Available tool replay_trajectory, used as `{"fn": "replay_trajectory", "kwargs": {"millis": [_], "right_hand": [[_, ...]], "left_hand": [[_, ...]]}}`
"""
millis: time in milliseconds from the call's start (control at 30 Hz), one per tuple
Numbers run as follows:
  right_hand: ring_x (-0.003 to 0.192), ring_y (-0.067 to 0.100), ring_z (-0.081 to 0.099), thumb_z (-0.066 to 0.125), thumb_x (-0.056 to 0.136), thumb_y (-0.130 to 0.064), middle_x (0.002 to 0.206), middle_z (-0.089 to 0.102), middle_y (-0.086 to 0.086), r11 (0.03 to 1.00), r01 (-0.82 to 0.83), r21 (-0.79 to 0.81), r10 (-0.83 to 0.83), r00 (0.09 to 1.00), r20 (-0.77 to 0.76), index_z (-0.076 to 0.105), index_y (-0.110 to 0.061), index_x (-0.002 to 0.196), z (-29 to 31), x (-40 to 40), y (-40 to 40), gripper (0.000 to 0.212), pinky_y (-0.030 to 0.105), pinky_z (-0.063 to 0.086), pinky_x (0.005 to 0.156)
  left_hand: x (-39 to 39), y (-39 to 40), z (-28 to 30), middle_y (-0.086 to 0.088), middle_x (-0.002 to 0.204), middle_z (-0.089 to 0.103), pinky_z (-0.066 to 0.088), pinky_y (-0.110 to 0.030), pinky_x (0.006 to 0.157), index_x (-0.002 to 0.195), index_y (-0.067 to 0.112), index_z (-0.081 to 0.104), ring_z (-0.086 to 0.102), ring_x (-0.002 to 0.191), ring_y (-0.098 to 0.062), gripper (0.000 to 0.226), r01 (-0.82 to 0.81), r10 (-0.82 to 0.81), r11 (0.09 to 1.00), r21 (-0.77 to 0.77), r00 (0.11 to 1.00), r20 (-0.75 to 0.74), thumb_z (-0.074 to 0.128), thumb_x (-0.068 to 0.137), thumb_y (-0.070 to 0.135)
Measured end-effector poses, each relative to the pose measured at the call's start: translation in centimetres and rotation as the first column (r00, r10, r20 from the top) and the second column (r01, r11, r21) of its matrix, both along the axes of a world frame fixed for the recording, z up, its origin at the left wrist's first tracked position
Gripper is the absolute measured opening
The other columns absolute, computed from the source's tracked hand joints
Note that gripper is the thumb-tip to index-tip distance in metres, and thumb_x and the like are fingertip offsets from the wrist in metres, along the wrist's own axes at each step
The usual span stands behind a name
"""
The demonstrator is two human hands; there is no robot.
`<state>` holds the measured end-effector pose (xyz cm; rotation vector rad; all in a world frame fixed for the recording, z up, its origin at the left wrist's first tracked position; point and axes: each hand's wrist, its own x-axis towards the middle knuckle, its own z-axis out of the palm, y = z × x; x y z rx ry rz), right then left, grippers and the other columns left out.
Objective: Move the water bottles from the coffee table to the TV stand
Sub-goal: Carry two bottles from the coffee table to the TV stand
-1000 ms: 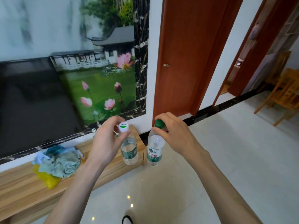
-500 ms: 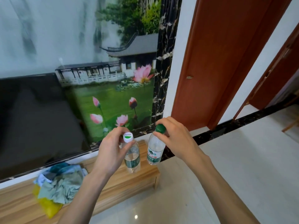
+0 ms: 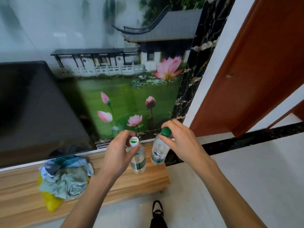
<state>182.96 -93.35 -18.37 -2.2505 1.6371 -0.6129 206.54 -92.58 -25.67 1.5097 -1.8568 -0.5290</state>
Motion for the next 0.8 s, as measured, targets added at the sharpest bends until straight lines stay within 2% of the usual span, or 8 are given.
{"fn": "replay_trajectory", "kwargs": {"millis": [67, 267, 367, 533, 667, 733, 800], "right_hand": [[0.088, 0.016, 0.061, 0.07, 0.095, -0.037, 0.105, 0.056, -0.005, 0.999, -0.023, 0.033, 0.023, 1.0, 0.003, 0.058, -0.022, 0.109, -1.4, -0.3, -2.8, 0.024, 0.037, 0.053, 0.075], [0.087, 0.016, 0.059, 0.072, 0.092, -0.035, 0.102, 0.055, -0.006, 0.984, -0.086, 0.156, 0.079, 0.996, 0.051, 0.057, -0.023, 0.105, -6.5, -1.3, -10.2, 0.023, 0.04, 0.052, 0.076], [0.088, 0.017, 0.059, 0.072, 0.092, -0.035, 0.103, 0.054, -0.007, 0.974, -0.092, 0.206, 0.08, 0.995, 0.063, 0.057, -0.025, 0.104, -9.4, -1.7, -12.8, 0.022, 0.041, 0.052, 0.078], [0.098, 0.017, 0.06, 0.072, 0.093, -0.031, 0.109, 0.054, -0.008, 0.956, -0.087, 0.279, 0.071, 0.995, 0.066, 0.058, -0.024, 0.112, -14.3, -1.9, -16.5, 0.025, 0.036, 0.05, 0.08], [0.103, 0.016, 0.06, 0.072, 0.093, -0.03, 0.115, 0.055, -0.007, 0.932, -0.073, 0.354, 0.057, 0.997, 0.054, 0.058, -0.024, 0.115, -18.7, -1.9, -19.4, 0.027, 0.038, 0.053, 0.087], [0.104, 0.017, 0.06, 0.073, 0.092, -0.029, 0.116, 0.056, -0.005, 0.923, -0.058, 0.38, 0.045, 0.998, 0.042, 0.058, -0.022, 0.115, -21.1, -1.8, -20.5, 0.029, 0.04, 0.054, 0.088], [0.102, 0.015, 0.061, 0.076, 0.09, -0.029, 0.115, 0.057, -0.005, 0.916, -0.062, 0.396, 0.052, 0.998, 0.038, 0.058, -0.023, 0.114, -23.7, -1.7, -21.6, 0.03, 0.04, 0.056, 0.087]], "left_hand": [[-0.4, -2.0, -1.2, 0.015, 0.098, 0.063, 0.042, -0.013, 0.07, 0.114, 0.028, 0.062, 0.058, 0.082, 0.002, 0.035, -0.031, 0.03, 0.999, 0.019, 0.999, 0.021, 0.082, 0.086, 0.027], [-1.3, -7.4, -5.1, 0.013, 0.1, 0.063, 0.054, -0.03, 0.071, 0.113, 0.025, 0.069, 0.061, 0.079, -0.003, 0.033, -0.133, 0.128, 0.985, 0.112, 0.991, 0.044, 0.084, 0.085, 0.027], [-1.5, -9.5, -7.4, 0.016, 0.1, 0.062, 0.051, -0.024, 0.068, 0.109, 0.027, 0.07, 0.062, 0.08, 0.001, 0.029, -0.176, 0.17, 0.973, 0.152, 0.984, 0.052, 0.084, 0.084, 0.027], [-1.9, -12.7, -11.6, 0.009, 0.1, 0.064, 0.041, -0.008, 0.066, 0.105, 0.022, 0.07, 0.06, 0.076, 0.0, 0.026, -0.204, 0.2, 0.942, 0.266, 0.979, 0.043, 0.085, 0.084, 0.02], [-2.3, -15.0, -16.0, 0.009, 0.103, 0.065, 0.042, -0.005, 0.066, 0.11, 0.022, 0.071, 0.06, 0.077, 0.001, 0.03, -0.215, 0.219, 0.925, 0.313, 0.975, 0.021, 0.085, 0.084, 0.021], [-2.8, -16.1, -18.3, 0.01, 0.105, 0.066, 0.047, -0.008, 0.068, 0.109, 0.022, 0.07, 0.06, 0.078, 0.002, 0.029, -0.193, 0.202, 0.926, 0.324, 0.979, 0.005, 0.084, 0.084, 0.021], [-3.3, -17.2, -20.7, 0.008, 0.106, 0.066, 0.055, -0.024, 0.071, 0.109, 0.02, 0.071, 0.059, 0.078, -0.003, 0.028, -0.164, 0.171, 0.932, 0.324, 0.985, 0.007, 0.084, 0.084, 0.02]]}}
